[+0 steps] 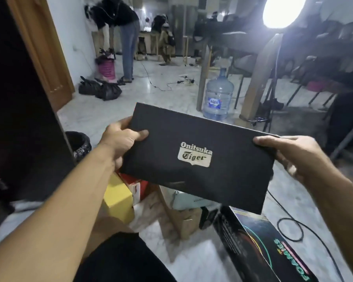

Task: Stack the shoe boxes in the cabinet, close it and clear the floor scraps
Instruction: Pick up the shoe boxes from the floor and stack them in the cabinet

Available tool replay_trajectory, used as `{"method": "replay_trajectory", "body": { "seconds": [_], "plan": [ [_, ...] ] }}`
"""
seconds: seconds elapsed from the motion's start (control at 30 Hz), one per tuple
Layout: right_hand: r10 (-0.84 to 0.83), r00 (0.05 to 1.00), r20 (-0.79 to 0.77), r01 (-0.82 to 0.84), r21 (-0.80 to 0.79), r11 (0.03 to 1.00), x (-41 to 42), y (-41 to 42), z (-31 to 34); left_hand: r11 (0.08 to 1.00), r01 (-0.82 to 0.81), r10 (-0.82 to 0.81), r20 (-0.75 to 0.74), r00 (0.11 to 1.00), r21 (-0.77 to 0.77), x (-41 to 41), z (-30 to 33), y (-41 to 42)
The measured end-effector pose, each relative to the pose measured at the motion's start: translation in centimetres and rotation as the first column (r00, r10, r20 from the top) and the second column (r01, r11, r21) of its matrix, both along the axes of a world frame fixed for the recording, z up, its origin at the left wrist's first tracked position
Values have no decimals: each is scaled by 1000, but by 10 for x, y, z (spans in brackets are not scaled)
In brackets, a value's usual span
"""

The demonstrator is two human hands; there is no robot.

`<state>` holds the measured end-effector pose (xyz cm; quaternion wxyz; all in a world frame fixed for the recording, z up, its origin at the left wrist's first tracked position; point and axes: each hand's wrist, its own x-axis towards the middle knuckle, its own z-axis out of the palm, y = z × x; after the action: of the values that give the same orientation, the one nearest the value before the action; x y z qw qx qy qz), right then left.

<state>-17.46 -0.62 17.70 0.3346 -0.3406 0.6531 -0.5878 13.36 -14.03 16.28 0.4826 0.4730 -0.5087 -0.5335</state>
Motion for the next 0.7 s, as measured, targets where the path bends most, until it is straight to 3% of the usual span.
{"method": "replay_trajectory", "body": {
  "seconds": [0.1,0.27,0.53,0.7],
  "plan": [
    [110,994,25,-106,-103,989,37,-34,4,989,-147,148,51,988,-21,45,3,-8],
    [371,924,-88,-375,-28,927,117,-97,11,929,-370,370,40,928,-27,138,5,-7],
    [630,759,-165,-637,11,771,279,-176,-9,681,-725,717,113,688,102,293,-30,20],
    [719,685,-120,-719,49,693,372,-207,-35,572,-792,781,153,605,215,356,-72,45]
  ]
}}
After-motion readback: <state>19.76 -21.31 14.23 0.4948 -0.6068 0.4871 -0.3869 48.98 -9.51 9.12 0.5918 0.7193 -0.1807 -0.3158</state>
